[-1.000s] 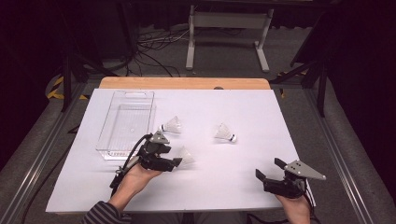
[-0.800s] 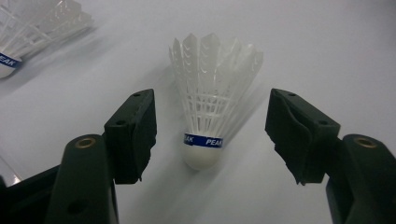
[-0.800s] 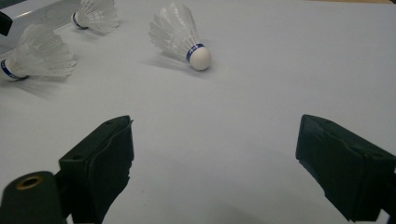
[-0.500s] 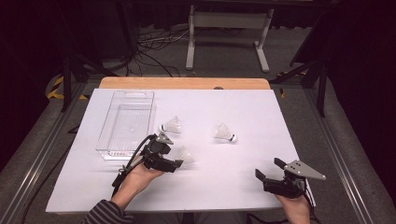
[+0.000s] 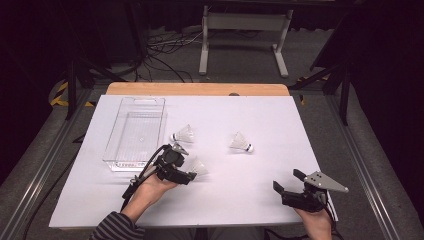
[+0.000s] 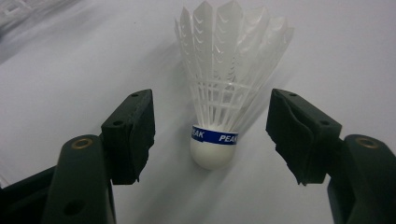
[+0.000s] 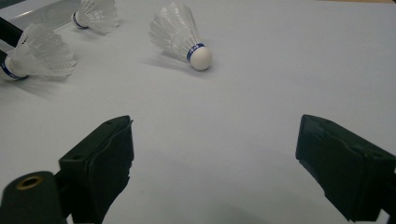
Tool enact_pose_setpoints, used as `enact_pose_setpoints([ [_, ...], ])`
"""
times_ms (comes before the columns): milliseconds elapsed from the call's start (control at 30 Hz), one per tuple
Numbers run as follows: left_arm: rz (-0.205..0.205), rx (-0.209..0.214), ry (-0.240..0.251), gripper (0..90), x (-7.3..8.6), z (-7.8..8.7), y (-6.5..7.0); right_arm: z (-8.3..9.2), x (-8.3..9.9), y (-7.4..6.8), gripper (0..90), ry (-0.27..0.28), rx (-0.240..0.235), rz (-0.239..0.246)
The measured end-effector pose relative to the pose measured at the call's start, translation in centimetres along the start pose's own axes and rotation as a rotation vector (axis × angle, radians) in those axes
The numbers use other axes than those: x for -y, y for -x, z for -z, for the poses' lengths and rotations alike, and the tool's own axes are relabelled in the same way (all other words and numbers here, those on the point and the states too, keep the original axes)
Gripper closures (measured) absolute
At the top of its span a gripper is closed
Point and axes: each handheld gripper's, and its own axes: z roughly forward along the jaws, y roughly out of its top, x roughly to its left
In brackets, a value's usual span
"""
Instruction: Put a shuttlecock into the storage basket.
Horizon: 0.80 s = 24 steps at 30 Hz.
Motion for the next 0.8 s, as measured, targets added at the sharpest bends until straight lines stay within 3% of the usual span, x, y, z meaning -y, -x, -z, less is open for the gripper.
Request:
enact_pose_setpoints([
  [367,-0.004,-0.01,-0.039,40.5,-0.1,-0.6,0.1,0.0,0.0,0.0,12.0,-0.002,-0.003,0.003],
  [800,-0.048,-0.034,-0.077,49.4,-0.1,-1.2,0.2,-0.1,0.0,0.0,12.0,-0.002,-0.001,0.004],
])
